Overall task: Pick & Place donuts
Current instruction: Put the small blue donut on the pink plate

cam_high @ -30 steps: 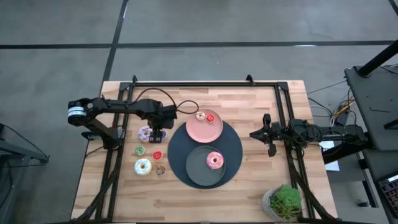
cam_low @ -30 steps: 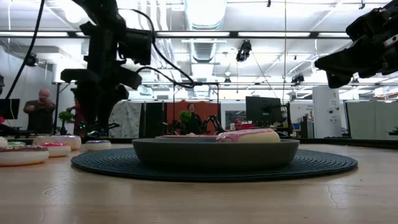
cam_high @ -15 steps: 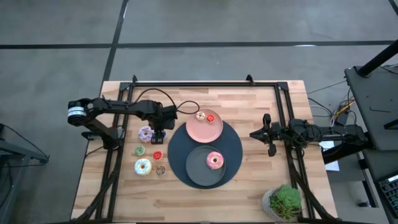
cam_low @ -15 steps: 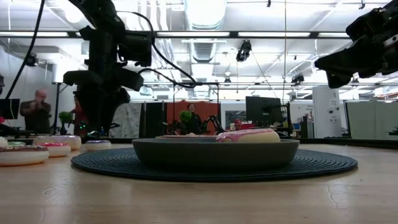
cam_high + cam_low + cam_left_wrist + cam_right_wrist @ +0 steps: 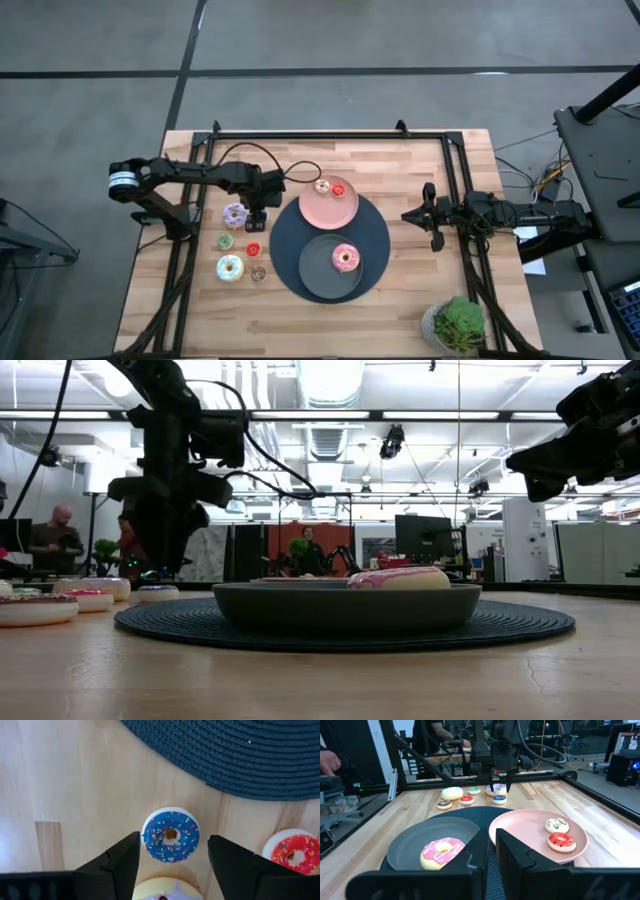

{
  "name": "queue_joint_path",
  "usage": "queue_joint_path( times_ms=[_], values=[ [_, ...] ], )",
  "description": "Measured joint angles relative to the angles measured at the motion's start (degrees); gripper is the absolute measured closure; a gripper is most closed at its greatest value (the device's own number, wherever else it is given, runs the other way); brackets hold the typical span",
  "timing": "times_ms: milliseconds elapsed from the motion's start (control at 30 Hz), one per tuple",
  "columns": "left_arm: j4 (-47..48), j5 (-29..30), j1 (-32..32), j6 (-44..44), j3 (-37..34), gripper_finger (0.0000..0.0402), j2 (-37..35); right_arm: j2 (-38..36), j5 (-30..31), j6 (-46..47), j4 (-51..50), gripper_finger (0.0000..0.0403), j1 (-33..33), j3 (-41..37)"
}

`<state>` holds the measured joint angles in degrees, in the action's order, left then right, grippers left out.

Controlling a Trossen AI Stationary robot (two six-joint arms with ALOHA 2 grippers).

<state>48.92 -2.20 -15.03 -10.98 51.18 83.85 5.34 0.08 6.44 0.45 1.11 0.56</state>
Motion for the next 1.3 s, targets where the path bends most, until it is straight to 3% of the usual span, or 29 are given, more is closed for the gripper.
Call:
queue_joint_path(
  times_ms=[367,667,1300],
  values=[
    [0.0,0.5,-0.2,1.8,0.0,0.0135,-0.5,0.0,0.0,0.0,0.0,0.0374,0.0,0.0],
    [-0.9,0.8,-0.2,-5.5,-2.9,0.0132,-0.6,0.0,0.0,0.0,0.0,0.0374,0.0,0.0],
    [-4.7,2.1,0.6,-4.3,-5.6,0.0132,-0.6,0.0,0.0,0.0,0.0,0.0374,0.0,0.0]
  ],
)
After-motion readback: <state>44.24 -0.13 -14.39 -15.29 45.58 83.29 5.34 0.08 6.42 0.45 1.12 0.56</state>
